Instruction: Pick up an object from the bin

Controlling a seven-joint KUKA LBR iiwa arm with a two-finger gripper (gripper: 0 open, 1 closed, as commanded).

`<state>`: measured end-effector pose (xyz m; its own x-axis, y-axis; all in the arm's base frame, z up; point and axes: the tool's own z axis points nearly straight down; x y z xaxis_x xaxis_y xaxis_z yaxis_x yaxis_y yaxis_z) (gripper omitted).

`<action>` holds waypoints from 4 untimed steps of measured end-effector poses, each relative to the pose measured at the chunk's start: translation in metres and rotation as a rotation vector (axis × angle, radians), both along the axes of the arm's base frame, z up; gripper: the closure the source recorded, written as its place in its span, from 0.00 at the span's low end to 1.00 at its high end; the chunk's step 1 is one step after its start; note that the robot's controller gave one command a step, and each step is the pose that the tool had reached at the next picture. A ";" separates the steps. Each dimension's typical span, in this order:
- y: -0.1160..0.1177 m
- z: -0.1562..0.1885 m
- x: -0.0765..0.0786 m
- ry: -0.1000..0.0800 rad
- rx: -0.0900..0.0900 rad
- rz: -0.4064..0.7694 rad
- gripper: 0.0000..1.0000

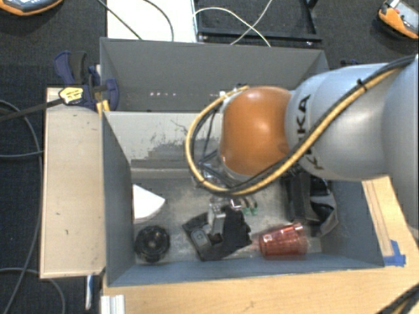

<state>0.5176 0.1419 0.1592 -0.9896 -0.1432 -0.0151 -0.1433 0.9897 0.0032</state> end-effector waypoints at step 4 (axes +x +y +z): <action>-0.045 -0.088 -0.001 0.014 -0.002 0.018 1.00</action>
Offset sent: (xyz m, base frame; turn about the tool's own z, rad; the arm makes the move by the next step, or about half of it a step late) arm -0.0028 -0.0383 -0.0892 -0.1589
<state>0.5169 0.0973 0.0715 -0.9870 -0.1610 -0.0008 -0.1610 0.9869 0.0038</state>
